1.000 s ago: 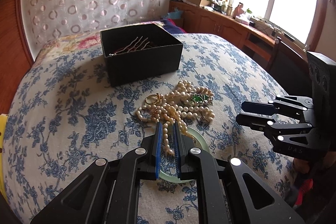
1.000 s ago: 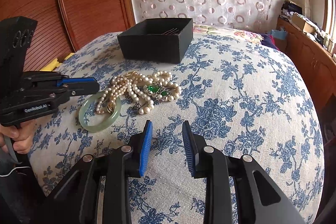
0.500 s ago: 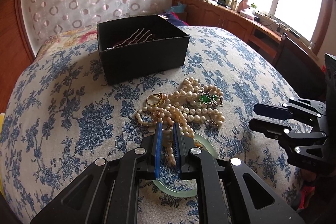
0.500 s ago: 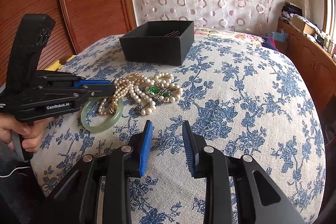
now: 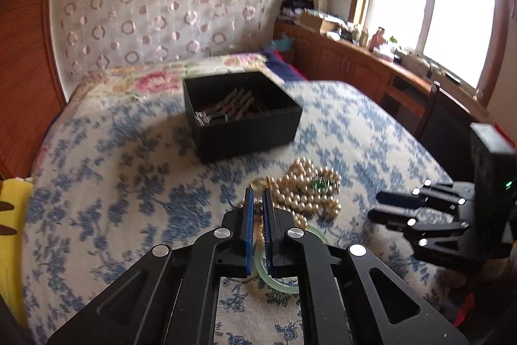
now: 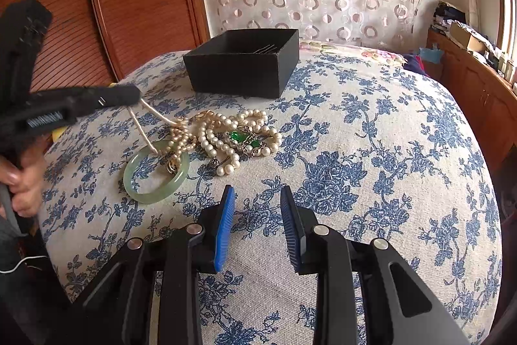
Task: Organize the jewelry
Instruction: 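Grasp the pearl necklace with the left gripper, then lift the pearl necklace with the left gripper while the right gripper grasps another pearl strand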
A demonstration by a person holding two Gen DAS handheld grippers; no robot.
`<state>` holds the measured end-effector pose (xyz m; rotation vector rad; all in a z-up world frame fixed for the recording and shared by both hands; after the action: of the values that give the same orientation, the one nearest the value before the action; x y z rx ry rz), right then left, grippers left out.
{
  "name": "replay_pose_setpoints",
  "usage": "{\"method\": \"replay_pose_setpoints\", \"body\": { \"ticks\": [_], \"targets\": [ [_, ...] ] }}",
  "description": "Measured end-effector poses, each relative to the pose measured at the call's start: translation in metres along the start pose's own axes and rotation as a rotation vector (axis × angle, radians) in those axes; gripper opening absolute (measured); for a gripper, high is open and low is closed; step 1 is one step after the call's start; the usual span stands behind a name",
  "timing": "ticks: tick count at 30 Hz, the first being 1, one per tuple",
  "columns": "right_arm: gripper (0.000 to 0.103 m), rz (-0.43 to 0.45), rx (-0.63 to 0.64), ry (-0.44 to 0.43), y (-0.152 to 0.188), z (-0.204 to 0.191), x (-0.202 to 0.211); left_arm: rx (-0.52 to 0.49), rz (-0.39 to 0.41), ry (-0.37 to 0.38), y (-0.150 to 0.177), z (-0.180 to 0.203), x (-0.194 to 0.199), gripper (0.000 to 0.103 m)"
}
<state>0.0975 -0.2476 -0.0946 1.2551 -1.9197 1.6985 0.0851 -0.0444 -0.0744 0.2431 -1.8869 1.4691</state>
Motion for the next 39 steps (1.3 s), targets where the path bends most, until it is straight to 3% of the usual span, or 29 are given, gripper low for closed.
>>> {"method": "replay_pose_setpoints", "body": {
  "ticks": [20,30,33,39],
  "targets": [
    [0.032,-0.01,0.061,-0.003,-0.02,-0.015,-0.002,0.02,0.195,-0.11,-0.034,-0.033,0.084,0.004],
    [0.031,-0.058,0.086,0.024,-0.054,-0.002,-0.03,0.022,0.195,-0.128,-0.031,-0.04,0.087,0.005],
    [0.023,-0.08,0.086,0.035,-0.062,0.003,-0.043,0.022,0.194,-0.128,-0.031,-0.04,0.087,0.005],
    [0.022,-0.132,0.109,0.043,-0.064,0.002,-0.062,0.021,0.182,-0.123,-0.026,-0.041,0.083,0.005]
  ]
}}
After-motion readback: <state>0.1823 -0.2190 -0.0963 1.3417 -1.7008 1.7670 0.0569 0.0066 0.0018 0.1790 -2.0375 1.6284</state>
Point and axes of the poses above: each gripper's, at about its wrist camera, not at the fingertips, and x roughly against the way its jaws point, z to its right, y to its underside, the point moved 3 cm from there along -x, roughly the way its jaws point, and after that the axes turned 14 degrees about -x, right-handed, at the moved point
